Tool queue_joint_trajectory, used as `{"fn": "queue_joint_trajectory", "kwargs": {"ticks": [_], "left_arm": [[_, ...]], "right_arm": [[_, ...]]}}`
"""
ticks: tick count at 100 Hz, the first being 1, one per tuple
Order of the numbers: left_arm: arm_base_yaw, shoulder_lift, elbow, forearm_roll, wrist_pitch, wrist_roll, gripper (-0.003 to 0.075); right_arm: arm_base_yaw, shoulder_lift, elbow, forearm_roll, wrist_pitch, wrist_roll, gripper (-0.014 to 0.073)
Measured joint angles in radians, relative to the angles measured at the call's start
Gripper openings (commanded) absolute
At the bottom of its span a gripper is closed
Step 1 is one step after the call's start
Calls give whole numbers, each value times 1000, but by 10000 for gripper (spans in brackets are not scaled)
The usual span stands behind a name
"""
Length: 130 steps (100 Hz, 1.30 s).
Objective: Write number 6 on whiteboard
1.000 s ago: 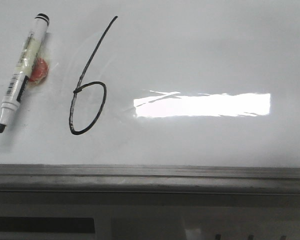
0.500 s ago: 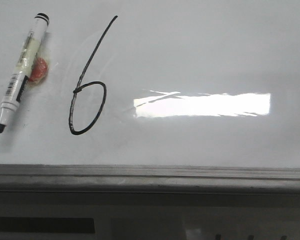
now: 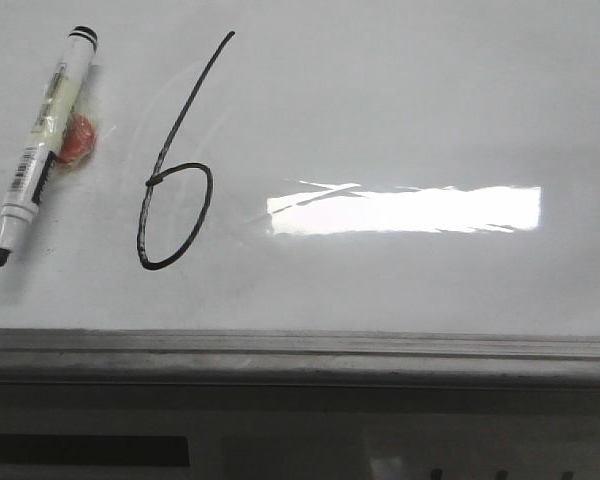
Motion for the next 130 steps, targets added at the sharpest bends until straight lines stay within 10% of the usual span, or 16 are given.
{"fn": "queue_joint_trajectory", "kwargs": {"ticks": [23, 71, 130], "left_arm": [[66, 0, 32, 47, 0, 0, -20], [587, -2, 159, 39, -127, 0, -20], [636, -2, 158, 47, 135, 0, -20]], "right_arm": [[0, 0, 0, 0, -2, 0, -64], [0, 0, 1, 0, -2, 0, -64], [0, 0, 3, 0, -2, 0, -64]]}}
